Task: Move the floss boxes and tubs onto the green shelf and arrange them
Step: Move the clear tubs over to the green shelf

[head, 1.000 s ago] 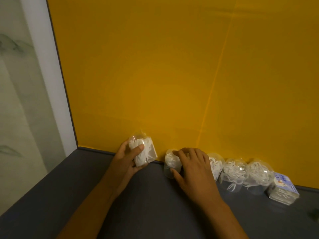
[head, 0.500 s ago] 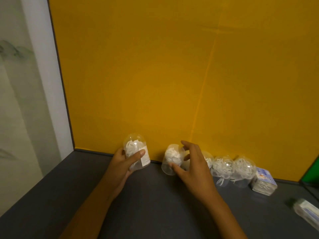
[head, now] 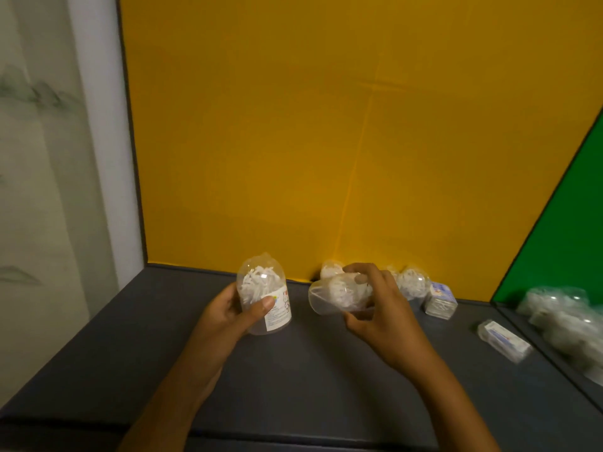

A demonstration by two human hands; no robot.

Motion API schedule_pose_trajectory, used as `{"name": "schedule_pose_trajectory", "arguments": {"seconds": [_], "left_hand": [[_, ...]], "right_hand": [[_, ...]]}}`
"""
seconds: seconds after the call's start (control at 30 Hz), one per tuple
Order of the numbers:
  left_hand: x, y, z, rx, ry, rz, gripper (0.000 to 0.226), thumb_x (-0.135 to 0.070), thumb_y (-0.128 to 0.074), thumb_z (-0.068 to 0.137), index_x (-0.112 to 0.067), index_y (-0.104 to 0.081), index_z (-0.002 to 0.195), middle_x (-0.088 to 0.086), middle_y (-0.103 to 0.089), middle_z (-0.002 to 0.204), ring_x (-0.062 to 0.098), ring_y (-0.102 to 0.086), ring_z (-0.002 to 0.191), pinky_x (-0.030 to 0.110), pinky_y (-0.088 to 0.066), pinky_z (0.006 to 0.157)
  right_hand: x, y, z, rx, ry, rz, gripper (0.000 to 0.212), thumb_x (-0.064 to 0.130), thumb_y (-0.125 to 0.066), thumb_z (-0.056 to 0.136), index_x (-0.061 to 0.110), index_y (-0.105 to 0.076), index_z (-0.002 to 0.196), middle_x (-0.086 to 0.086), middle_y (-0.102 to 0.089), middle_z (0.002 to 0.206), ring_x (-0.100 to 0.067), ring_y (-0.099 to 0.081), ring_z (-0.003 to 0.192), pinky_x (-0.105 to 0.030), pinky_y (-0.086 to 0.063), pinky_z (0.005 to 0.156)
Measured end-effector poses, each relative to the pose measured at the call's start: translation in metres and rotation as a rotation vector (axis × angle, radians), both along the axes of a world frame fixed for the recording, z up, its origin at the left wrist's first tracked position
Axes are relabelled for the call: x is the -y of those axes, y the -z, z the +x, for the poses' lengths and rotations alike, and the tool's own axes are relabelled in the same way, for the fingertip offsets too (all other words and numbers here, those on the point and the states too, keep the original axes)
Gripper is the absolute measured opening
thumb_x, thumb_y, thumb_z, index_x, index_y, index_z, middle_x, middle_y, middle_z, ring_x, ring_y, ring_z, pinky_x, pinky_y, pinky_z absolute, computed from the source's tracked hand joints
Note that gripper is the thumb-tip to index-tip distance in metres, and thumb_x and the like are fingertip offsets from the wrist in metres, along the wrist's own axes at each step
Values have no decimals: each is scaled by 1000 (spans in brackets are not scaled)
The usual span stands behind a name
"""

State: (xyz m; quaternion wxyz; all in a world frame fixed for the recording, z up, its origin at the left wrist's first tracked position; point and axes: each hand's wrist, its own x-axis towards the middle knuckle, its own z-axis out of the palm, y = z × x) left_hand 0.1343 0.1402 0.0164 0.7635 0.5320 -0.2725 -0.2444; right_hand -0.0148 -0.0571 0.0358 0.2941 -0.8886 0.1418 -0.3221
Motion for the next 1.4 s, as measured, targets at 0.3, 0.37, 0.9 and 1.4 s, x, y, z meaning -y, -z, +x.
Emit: {"name": "schedule_pose_trajectory", "arguments": {"seconds": [0.3, 0.37, 0.9, 1.4], "left_hand": [[-20, 1, -64, 16, 95, 11, 50, -29, -81, 69, -16, -64, 115, -1, -73, 109, 14, -67, 104, 23, -55, 87], [-16, -3, -80, 40, 116, 20, 42, -21, -71, 74, -16, -63, 115, -2, -73, 109, 13, -67, 104, 23, -54, 88], [98, -26, -249, 170, 164, -19, 46, -23, -70, 76, -23, -58, 120, -6, -71, 112, 8, -66, 105, 20, -53, 81], [215, -24, -395, 230, 239, -67, 55, -6, -66, 83, -27, -49, 130, -5, -71, 109, 7, -68, 99, 12, -51, 70]], "right_hand": [[-32, -6, -81, 64, 83, 81, 46, 28, -81, 78, 37, -51, 112, 10, -54, 118, -4, -60, 100, -21, -55, 75], [-32, -6, -100, 94, 134, 63, 38, 30, -79, 81, 35, -52, 108, 9, -55, 116, -4, -59, 97, -22, -52, 73], [60, -14, -303, 118, 362, 124, 51, 32, -80, 78, 30, -50, 119, 12, -54, 121, -4, -56, 108, -33, -52, 92], [153, -12, -473, 143, 447, 127, 53, 31, -77, 82, 48, -50, 124, 16, -49, 121, 2, -50, 111, -22, -51, 85]]}}
